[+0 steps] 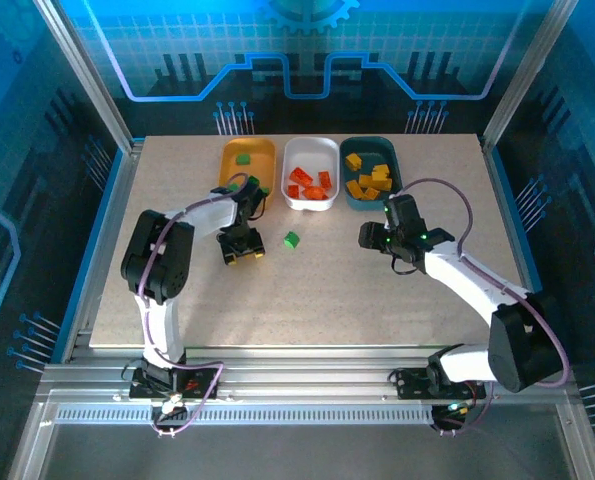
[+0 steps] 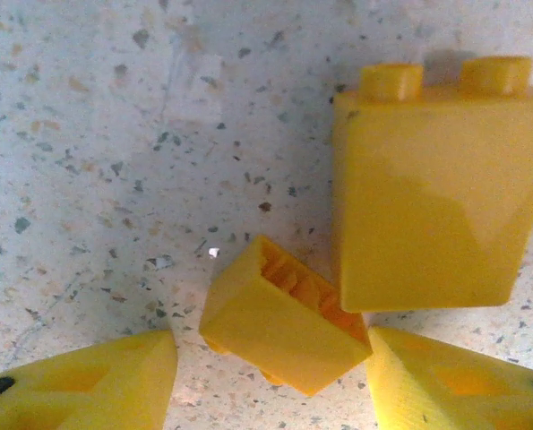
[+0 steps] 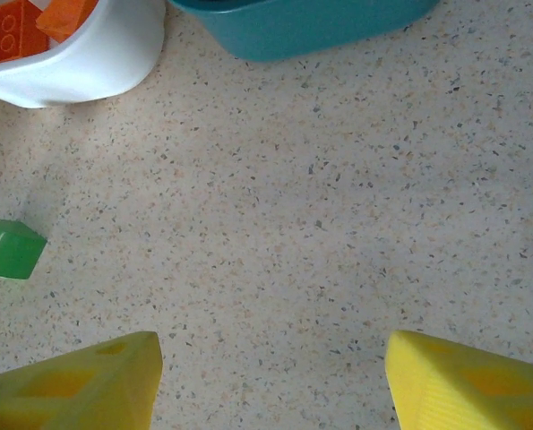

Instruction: Sort the legos into containers by color

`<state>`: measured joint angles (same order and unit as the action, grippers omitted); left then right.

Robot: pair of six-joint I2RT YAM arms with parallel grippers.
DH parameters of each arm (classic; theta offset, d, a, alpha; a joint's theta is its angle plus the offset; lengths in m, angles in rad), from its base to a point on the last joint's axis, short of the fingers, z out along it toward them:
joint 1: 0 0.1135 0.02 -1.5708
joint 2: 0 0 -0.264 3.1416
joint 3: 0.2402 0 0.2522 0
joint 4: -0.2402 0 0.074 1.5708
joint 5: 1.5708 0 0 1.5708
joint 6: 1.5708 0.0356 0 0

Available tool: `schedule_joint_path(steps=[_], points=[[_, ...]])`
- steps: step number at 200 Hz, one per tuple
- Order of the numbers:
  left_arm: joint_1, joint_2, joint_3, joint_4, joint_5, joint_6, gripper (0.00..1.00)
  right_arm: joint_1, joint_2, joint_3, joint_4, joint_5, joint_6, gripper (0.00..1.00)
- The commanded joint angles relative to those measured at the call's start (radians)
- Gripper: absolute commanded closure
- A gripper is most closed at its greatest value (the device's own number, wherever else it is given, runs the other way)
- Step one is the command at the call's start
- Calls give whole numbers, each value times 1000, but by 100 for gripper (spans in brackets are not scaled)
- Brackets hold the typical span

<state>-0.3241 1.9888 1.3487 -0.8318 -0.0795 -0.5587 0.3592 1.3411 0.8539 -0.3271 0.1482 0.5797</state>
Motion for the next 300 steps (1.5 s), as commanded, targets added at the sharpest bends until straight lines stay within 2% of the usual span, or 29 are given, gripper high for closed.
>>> schedule_joint_path(steps=[1, 55, 78, 94, 147, 254, 300], points=[[0, 48, 11, 192, -96, 142, 42, 4, -17, -4, 16, -7, 12, 32], [1, 69, 23, 222, -150, 281, 48, 4, -23, -7, 16, -14, 16, 33], [2, 72, 44, 208, -154, 288, 51, 4, -29, -9, 17, -15, 14, 33], [1, 82, 61, 195, -153, 286, 57, 4, -30, -9, 17, -16, 14, 33], [-7, 81, 40, 194, -141, 267, 65, 4, -28, -9, 17, -21, 14, 33], [-55, -43, -10, 160, -141, 227, 63, 7, -14, -9, 26, -24, 14, 33], [-95, -100, -4, 145, -101, 220, 63, 7, -11, -9, 26, -19, 16, 33]])
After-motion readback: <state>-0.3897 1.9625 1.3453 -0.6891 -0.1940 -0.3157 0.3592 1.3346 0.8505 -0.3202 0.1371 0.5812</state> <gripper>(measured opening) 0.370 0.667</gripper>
